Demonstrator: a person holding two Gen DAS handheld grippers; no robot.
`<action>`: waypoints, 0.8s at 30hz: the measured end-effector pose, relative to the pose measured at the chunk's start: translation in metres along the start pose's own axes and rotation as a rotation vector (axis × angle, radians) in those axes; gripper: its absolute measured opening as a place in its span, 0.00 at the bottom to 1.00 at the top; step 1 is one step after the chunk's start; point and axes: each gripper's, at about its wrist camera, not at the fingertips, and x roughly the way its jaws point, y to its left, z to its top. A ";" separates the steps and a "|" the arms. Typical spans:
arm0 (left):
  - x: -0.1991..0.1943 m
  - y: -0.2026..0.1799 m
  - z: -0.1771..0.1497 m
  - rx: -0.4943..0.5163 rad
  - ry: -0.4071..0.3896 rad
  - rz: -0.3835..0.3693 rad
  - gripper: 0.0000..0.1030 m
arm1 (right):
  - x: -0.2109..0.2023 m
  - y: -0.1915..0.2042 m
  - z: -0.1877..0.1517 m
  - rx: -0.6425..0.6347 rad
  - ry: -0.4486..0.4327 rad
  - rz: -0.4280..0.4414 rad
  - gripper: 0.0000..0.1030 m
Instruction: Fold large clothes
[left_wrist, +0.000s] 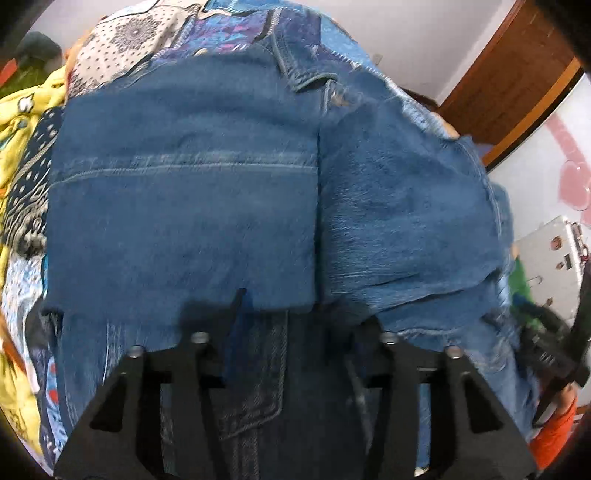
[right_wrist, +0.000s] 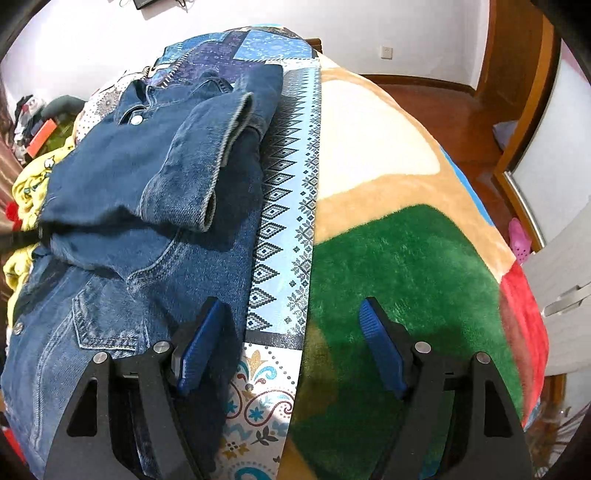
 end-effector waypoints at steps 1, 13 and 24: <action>-0.004 -0.004 -0.002 0.018 -0.009 0.021 0.51 | 0.000 0.000 0.002 0.000 0.005 -0.002 0.72; -0.051 -0.143 -0.001 0.569 -0.215 0.134 0.79 | -0.034 -0.007 0.015 0.069 -0.089 0.031 0.72; 0.050 -0.211 0.005 0.735 -0.049 0.097 0.56 | -0.043 -0.021 0.009 0.099 -0.101 0.025 0.72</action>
